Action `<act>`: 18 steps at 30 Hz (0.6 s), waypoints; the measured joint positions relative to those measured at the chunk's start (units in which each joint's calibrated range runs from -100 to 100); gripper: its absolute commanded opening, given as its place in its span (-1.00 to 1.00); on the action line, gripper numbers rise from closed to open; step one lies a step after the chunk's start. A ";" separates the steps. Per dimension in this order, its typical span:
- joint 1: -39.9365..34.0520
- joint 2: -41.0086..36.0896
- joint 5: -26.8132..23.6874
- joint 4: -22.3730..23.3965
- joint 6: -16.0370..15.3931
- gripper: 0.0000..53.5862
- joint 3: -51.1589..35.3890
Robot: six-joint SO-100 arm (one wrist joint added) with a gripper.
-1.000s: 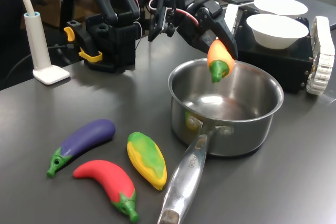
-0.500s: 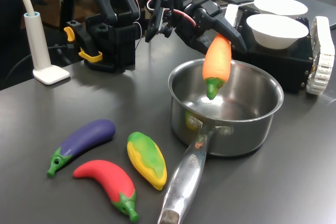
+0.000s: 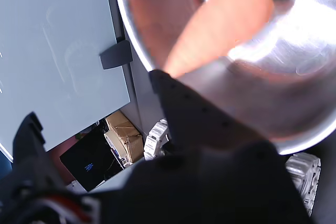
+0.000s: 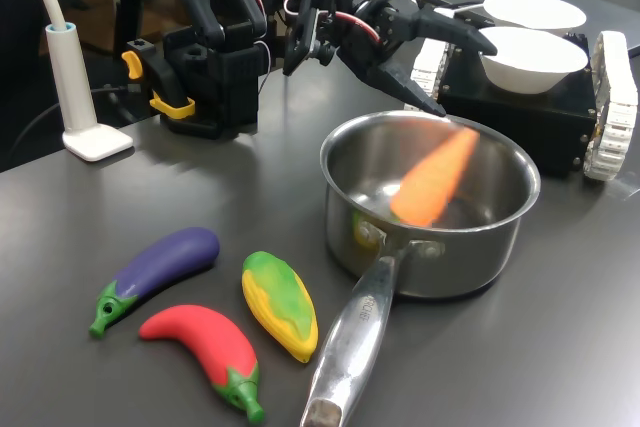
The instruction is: Pick up the carrot and place them in the pan
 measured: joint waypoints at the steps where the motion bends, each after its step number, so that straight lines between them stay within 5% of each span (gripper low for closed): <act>1: 0.00 0.00 -0.05 0.00 0.00 0.55 0.00; 18: -1.21 -0.93 -1.22 0.00 0.00 0.68 1.99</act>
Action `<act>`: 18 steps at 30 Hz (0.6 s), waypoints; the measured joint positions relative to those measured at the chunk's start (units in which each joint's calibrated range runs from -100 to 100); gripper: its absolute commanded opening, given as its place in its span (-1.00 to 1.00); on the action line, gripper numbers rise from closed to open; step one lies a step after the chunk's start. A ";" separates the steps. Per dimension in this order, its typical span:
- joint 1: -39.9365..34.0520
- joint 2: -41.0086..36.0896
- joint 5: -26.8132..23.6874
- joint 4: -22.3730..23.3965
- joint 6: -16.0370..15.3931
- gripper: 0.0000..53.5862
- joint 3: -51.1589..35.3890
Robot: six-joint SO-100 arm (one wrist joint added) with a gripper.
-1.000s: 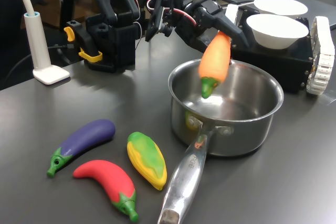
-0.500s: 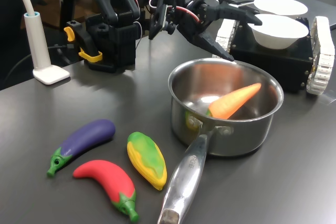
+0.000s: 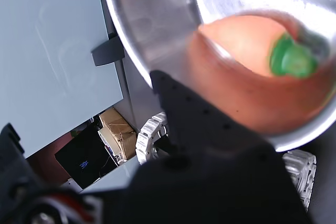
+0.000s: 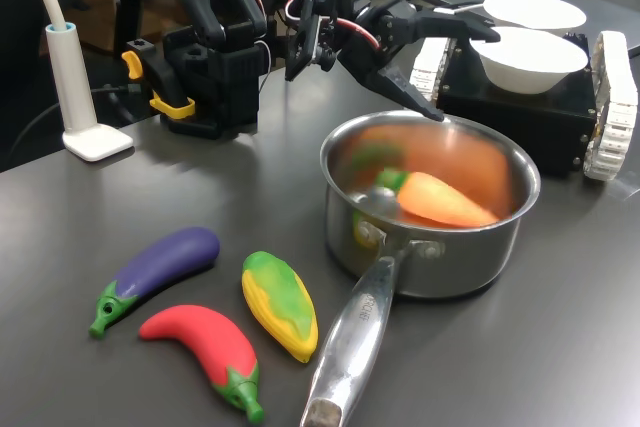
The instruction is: Pick up the carrot and place them in the pan
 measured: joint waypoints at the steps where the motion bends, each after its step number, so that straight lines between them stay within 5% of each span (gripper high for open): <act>1: 0.00 -0.25 0.00 0.00 0.00 0.67 0.00; 6: 0.00 -2.95 -0.39 -0.59 0.00 0.48 1.45; 18: 0.00 -13.47 -2.25 -0.59 0.55 -0.38 2.71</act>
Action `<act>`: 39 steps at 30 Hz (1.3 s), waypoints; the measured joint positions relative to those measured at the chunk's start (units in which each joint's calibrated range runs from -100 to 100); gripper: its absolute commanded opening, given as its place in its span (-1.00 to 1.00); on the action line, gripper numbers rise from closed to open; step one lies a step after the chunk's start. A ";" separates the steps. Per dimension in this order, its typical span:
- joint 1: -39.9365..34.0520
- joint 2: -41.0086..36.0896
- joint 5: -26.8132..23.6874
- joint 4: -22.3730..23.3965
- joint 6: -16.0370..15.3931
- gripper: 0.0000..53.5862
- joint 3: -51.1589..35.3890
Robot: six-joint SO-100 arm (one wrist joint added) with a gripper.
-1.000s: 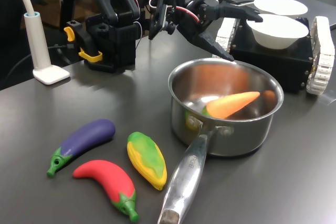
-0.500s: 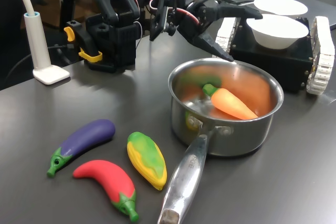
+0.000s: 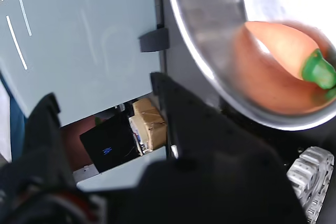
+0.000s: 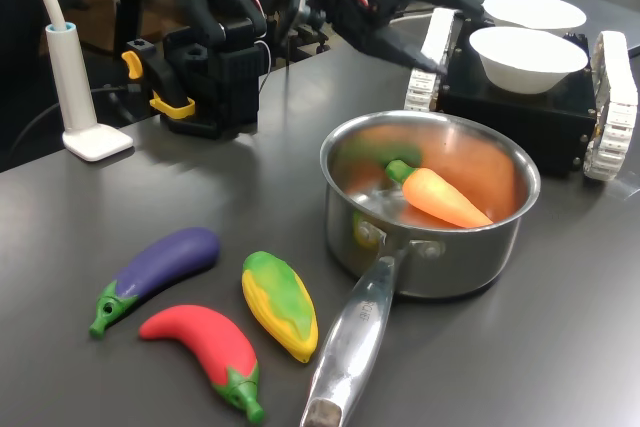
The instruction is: Pick up the carrot and place them in the pan
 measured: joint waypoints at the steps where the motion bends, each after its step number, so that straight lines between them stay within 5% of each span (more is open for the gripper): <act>1: -0.55 -1.09 0.00 0.00 0.00 -0.43 0.00; 19: -5.17 -12.46 0.00 5.61 0.00 -1.00 0.00; 39: -9.35 -20.71 -1.27 14.45 0.00 -1.00 0.00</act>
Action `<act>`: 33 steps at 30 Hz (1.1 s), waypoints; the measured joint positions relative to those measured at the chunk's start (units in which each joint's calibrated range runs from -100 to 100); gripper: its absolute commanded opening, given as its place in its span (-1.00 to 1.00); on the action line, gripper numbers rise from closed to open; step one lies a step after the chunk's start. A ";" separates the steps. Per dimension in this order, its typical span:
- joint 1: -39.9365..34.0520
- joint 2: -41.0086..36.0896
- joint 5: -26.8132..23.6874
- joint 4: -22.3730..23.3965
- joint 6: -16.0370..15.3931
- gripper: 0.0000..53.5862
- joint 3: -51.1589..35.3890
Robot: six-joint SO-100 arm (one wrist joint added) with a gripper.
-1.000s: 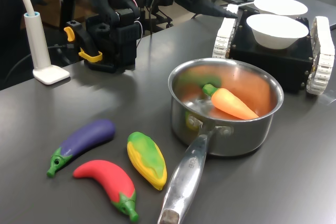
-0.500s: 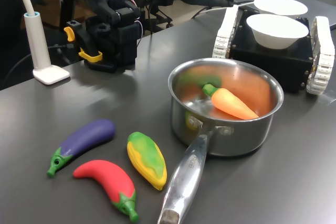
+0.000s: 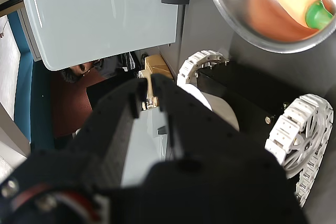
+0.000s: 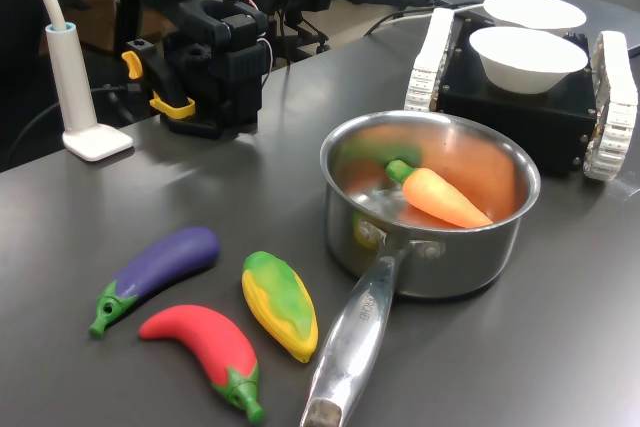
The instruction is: Pick up the carrot and place them in the pan
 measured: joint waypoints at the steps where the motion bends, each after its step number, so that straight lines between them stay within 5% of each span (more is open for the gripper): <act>1: 0.00 -0.42 0.00 0.42 0.00 -1.00 0.00; 15: 0.00 -7.32 0.00 7.99 0.00 -1.00 0.00; 33: 0.88 -10.77 0.39 15.72 0.00 -1.00 11.58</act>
